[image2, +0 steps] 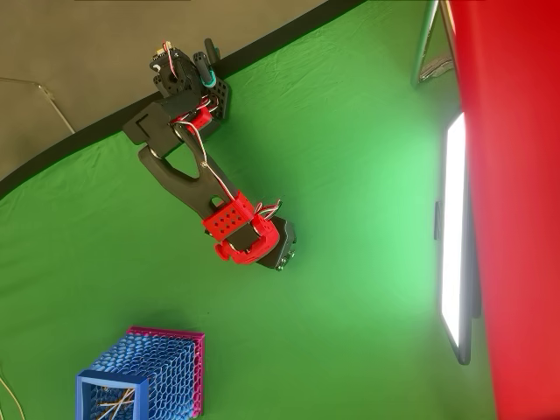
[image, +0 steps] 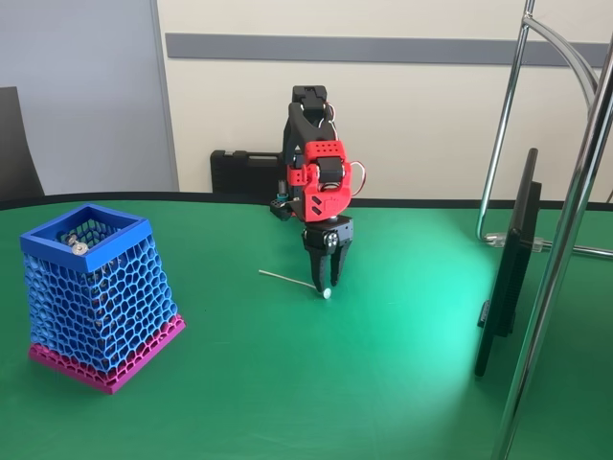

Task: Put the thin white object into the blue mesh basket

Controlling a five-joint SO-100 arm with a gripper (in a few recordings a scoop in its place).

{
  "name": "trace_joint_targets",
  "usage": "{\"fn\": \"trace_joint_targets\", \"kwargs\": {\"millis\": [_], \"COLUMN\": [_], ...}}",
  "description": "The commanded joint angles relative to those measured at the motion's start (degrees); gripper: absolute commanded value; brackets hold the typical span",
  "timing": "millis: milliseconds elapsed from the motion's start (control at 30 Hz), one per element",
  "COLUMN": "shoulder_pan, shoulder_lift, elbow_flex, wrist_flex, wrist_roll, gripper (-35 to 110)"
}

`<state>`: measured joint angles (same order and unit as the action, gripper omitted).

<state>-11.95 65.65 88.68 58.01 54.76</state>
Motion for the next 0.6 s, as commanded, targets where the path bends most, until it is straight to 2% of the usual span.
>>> {"fn": "trace_joint_targets", "kwargs": {"millis": [0, 567], "shoulder_pan": [0.4, 2.2], "shoulder_lift": [0.2, -0.7], "elbow_flex": [-1.9, -2.0], "wrist_flex": [0.3, 1.1], "wrist_roll": [0.4, 1.1], "gripper": [20, 20]}}
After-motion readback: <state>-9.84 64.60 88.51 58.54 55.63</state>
